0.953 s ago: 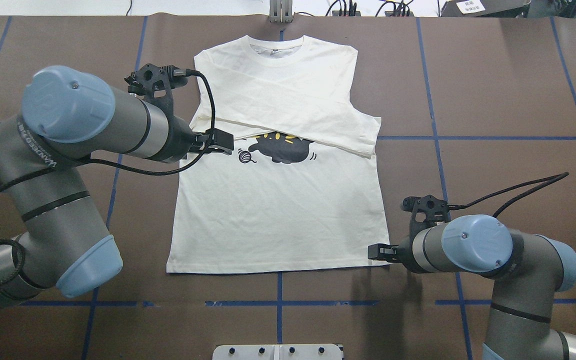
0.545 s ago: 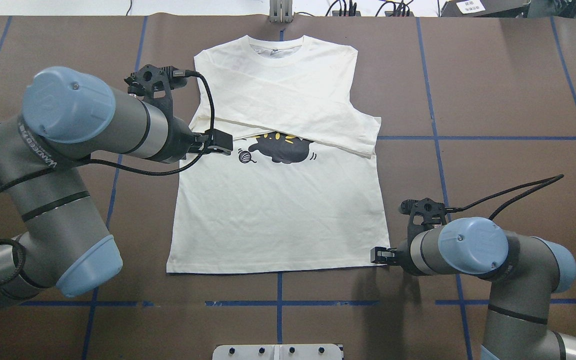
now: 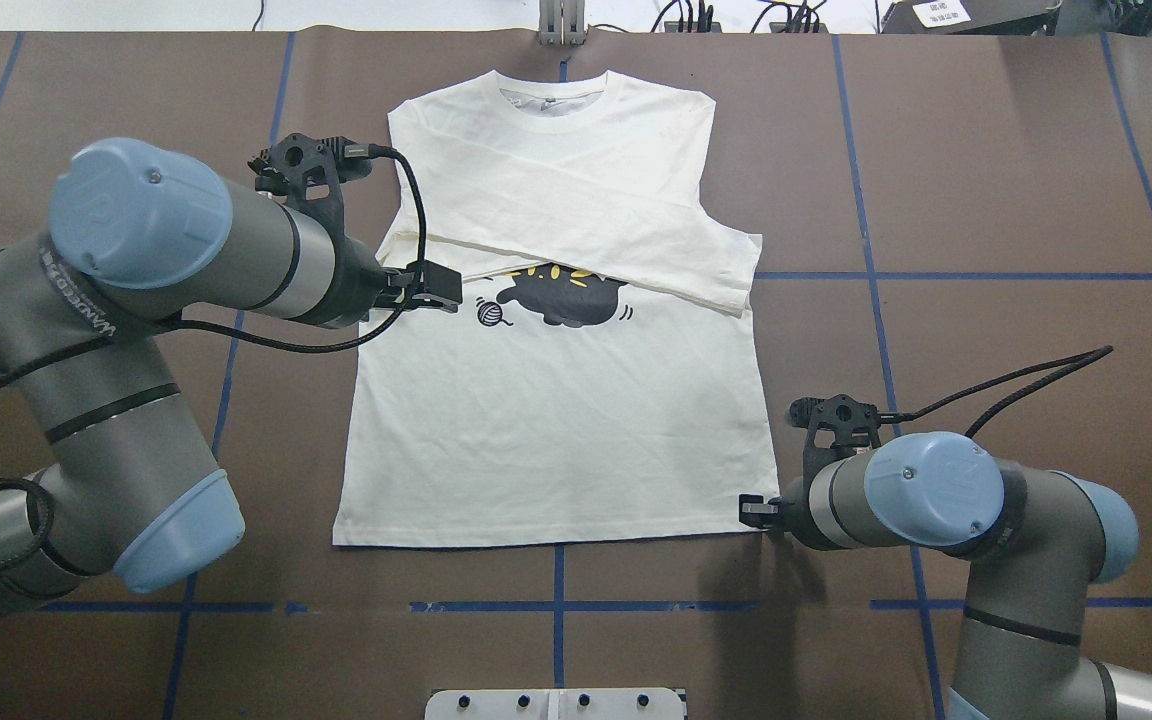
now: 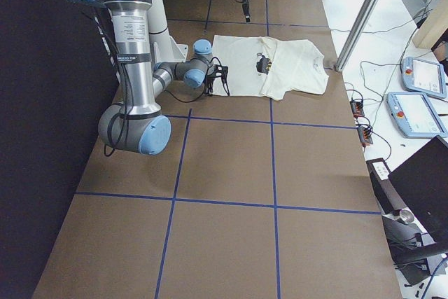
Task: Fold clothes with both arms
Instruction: 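Release the sleeve with the left gripper while the right gripper moves to the hem, then lower both grippers to the bottom hem corners and grasp them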
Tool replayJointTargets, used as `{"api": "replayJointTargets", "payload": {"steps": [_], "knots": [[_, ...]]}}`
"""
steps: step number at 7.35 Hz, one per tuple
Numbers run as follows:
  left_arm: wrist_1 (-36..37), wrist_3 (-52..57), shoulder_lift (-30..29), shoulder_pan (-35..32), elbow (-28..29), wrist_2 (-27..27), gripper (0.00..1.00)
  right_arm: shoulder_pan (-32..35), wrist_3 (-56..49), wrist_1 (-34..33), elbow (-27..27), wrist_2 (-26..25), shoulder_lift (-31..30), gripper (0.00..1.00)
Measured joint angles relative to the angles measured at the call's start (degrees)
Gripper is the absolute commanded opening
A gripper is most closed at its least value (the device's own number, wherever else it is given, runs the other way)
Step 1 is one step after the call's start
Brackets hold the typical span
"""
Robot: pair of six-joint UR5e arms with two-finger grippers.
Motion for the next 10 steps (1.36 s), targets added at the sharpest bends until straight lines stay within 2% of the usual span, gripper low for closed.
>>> {"api": "replayJointTargets", "payload": {"steps": [3,5,7,10], "knots": [[-0.20,-0.16,0.79,0.08,0.00,-0.05,1.00,0.50,0.34,0.25,1.22,-0.18,0.15,0.00],[-2.13,-5.05,5.73,1.11,-0.92,-0.08,0.96,1.55,0.37,0.69,3.26,-0.12,0.16,0.00],[-7.01,-17.00,13.16,6.86,-4.16,0.85,0.83,2.64,0.43,0.86,4.99,-0.13,0.21,0.00],[-5.97,-25.46,16.20,15.08,-2.98,7.27,0.83,3.43,0.46,0.93,5.84,-0.10,0.64,0.00]]}}
